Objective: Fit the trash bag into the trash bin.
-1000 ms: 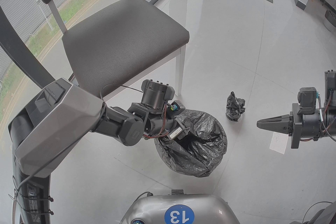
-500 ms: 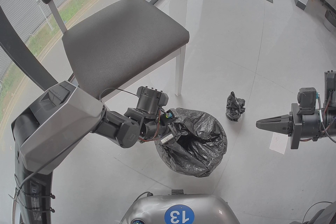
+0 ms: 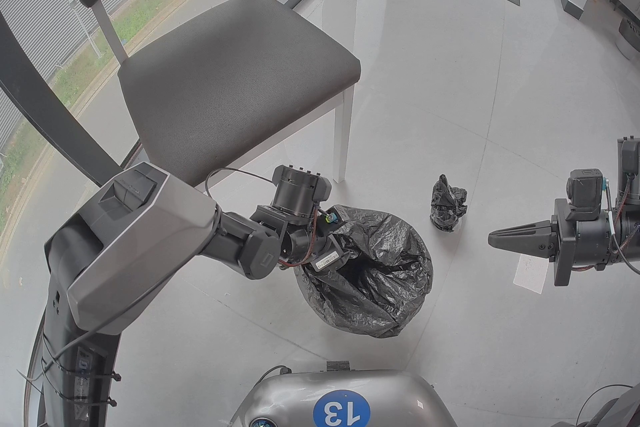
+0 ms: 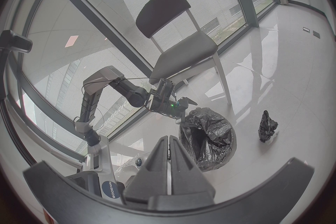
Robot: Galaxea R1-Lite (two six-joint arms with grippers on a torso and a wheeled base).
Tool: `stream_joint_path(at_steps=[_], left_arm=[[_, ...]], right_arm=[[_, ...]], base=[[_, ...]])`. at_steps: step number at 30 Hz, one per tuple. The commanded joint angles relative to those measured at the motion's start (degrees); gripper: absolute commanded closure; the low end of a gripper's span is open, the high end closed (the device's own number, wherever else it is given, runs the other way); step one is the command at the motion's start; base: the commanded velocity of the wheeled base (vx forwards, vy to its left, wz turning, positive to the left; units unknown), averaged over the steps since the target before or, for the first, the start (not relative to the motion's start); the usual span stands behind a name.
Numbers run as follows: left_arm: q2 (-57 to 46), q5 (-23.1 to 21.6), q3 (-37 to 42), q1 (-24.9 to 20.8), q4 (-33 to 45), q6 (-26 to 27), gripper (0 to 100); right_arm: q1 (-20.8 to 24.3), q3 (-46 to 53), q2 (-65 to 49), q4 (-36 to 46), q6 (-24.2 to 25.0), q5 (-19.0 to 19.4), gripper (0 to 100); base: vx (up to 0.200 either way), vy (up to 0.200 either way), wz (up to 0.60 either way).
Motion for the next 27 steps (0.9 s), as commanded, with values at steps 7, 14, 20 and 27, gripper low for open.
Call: stream_joint_path(at_steps=[7, 14, 20, 27], left_arm=[[1.4, -0.1, -0.4, 0.4, -0.5, -0.5, 100], [1.4, 1.9, -1.4, 1.0, -0.2, -0.5, 100], [1.1, 2.6, -2.5, 1.9, -0.5, -0.7, 100], [1.4, 3.7, -6.4, 3.4, -0.4, -3.8, 100]], right_arm=[[-0.1, -0.1, 0.7, -0.1, 0.0, 0.1, 100], [-0.5, 0.0, 0.7, -0.4, -0.1, 0.8, 100], [-0.5, 0.1, 0.7, -0.4, -0.1, 0.8, 100], [-0.5, 0.1, 0.7, -0.4, -0.3, 0.8, 100]], base=[[0.000, 0.000, 0.00], [0.000, 0.000, 0.00], [0.000, 0.000, 0.00], [0.000, 0.000, 0.00]])
